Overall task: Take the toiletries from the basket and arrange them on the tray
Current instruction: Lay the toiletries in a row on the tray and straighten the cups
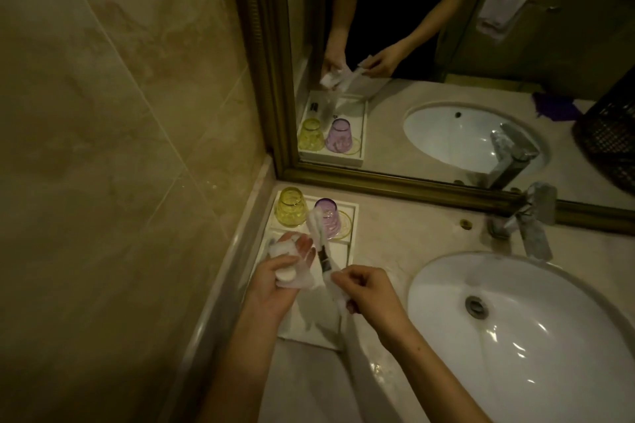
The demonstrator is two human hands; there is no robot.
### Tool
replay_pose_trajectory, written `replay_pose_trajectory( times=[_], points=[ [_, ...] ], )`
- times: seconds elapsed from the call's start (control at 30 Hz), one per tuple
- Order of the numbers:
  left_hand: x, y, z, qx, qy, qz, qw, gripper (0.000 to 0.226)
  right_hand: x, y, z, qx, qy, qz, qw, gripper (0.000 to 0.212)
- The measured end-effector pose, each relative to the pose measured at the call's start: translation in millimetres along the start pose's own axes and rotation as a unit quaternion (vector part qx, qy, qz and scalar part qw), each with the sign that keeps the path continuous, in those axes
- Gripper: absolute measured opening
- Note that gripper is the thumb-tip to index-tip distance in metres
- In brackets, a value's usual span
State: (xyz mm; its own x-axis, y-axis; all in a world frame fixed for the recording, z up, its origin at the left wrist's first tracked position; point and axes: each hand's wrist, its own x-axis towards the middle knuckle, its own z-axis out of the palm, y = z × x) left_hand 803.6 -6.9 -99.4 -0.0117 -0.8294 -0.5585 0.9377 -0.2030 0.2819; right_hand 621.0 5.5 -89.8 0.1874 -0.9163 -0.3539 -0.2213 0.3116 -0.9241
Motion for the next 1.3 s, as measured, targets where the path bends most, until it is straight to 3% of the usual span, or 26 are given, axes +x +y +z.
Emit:
replay_pose_trajectory(
  times=[0.07,0.2,0.47,0.57,0.63,0.7,0.83,1.03,1.3],
  points=[
    [1,9,-6,-0.034,0.015,0.024,0.999,0.069,8,12,6,-0.095,0.040,0.010,0.995,0.034],
    [-1,20,-10,-0.043,0.022,0.032,0.998,0.072,22,45,41,-0.290,-0.001,0.041,0.956,0.033],
    [4,22,-7,-0.011,0.011,0.037,0.999,0.066,23,63,78,-0.394,-0.034,0.013,0.919,0.036],
    [5,21,-6,0.008,0.006,0.042,0.999,0.068,11,40,56,-0.263,0.003,-0.025,0.964,0.040],
    [5,14,-3,0.034,0.001,0.045,0.998,0.069,0,17,43,-0.073,0.008,0.007,0.997,0.044],
    [8,3,0,0.053,0.000,0.038,0.998,0.064,-6,-2,36,0.039,-0.006,0.073,0.997,0.051],
    [12,-17,6,0.089,0.021,-0.016,0.996,0.044,-5,-15,32,0.039,-0.005,0.121,0.992,0.058],
    [12,-26,10,0.164,0.013,-0.027,0.986,0.048,-1,-11,29,0.049,-0.019,0.163,0.985,0.051],
    [14,-30,10,0.298,0.074,0.067,0.949,0.037,9,-10,27,0.060,-0.030,0.177,0.982,0.057]
  ],
)
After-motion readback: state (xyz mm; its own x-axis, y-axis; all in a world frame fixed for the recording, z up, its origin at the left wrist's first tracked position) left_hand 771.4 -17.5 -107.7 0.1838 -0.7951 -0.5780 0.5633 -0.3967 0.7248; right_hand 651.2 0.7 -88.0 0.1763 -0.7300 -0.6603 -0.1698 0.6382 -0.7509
